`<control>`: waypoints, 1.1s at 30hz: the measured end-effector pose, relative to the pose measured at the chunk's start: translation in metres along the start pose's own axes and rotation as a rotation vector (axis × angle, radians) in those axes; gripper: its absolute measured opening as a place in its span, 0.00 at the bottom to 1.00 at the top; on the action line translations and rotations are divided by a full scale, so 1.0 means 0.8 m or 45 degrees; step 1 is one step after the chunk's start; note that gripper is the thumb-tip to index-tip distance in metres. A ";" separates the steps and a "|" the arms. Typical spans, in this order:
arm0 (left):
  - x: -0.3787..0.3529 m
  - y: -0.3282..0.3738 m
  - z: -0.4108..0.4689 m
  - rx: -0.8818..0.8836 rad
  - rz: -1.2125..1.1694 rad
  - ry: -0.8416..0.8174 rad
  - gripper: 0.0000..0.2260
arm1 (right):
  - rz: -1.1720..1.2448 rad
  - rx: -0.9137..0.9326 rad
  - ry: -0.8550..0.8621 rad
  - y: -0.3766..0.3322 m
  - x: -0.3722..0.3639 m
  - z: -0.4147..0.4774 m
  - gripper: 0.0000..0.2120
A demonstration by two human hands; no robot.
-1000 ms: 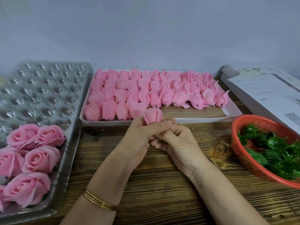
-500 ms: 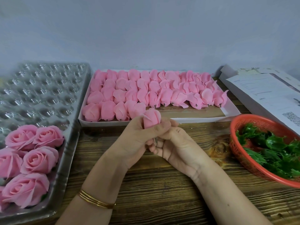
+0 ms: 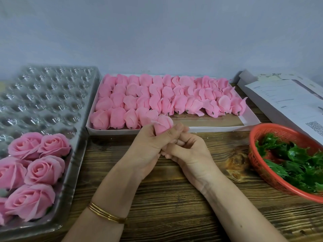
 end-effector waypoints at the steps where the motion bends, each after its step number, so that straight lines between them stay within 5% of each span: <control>1: 0.001 0.001 -0.001 -0.009 0.003 0.009 0.17 | 0.006 -0.001 -0.006 -0.001 -0.001 0.000 0.04; 12: 0.006 0.009 -0.002 -0.107 0.073 0.062 0.11 | 0.095 -0.178 -0.164 0.006 -0.008 0.003 0.06; 20: 0.013 0.023 0.002 -0.460 0.525 0.182 0.10 | 0.112 -0.113 0.135 0.004 0.022 0.007 0.16; 25: 0.016 0.020 0.003 -0.421 0.784 0.215 0.15 | 0.081 -0.043 0.226 -0.004 0.028 0.007 0.24; 33: 0.004 0.005 0.004 -0.328 0.938 0.070 0.03 | 0.114 -0.039 0.148 -0.003 0.017 0.006 0.25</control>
Point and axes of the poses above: each hand's wrist, its own z-axis towards the middle knuckle, its own x-axis out of the back of the hand, y = z × x, the point moved 8 cm from there along z, towards the middle knuckle, and after that the axes turned 8 degrees about -x, right-handed, at the moved point
